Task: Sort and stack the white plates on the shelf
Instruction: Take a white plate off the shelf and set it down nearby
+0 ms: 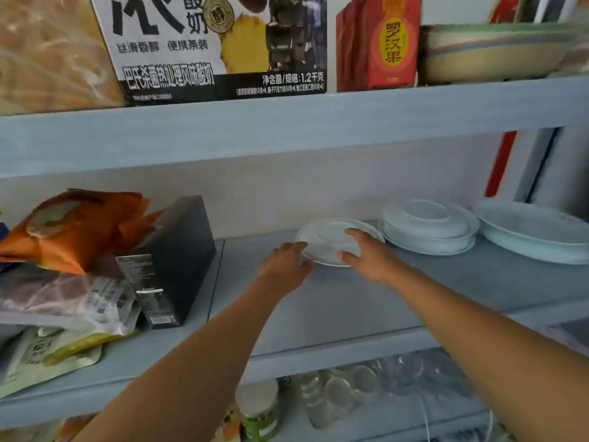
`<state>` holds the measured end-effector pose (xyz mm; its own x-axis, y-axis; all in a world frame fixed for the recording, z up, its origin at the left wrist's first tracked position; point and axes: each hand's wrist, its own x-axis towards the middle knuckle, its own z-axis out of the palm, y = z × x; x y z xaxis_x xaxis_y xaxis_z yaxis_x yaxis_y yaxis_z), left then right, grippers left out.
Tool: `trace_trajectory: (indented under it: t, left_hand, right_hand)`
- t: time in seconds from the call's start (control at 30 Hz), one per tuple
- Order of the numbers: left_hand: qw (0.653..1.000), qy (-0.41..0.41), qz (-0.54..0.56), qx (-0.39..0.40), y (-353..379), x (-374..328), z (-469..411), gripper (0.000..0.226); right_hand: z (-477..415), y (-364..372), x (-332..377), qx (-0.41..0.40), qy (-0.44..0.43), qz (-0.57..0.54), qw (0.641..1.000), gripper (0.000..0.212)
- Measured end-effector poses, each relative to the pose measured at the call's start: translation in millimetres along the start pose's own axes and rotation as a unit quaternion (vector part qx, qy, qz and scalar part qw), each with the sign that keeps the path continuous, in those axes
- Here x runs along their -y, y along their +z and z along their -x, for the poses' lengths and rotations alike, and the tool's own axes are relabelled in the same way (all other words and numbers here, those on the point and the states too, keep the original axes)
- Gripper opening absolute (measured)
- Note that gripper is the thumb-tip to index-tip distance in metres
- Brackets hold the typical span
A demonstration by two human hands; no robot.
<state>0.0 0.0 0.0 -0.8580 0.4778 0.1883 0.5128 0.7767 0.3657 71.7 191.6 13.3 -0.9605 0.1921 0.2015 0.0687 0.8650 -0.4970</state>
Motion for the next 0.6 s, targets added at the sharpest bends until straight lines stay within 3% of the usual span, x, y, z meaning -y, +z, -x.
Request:
trace_trajectory:
  t: [0.23,0.43,0.6]
  left_hand:
    - [0.999,0.003,-0.007,0.033,3.6,7.3,-28.7,0.068]
    - [0.998,0.028,-0.03,0.038,14.6,14.6,-46.1,0.091]
    - [0.997,0.035,-0.034,0.067,18.0,13.5,-53.6,0.101]
  right_hand:
    - [-34.4,17.1,-10.9,0.039,0.017,0.03,0.999,0.083]
    - [-58.1,18.5,-25.3,0.0,0.061,0.054,0.997,0.084]
    - [-63.4,21.3,-35.2,0.042,0.086,0.035,0.995,0.086]
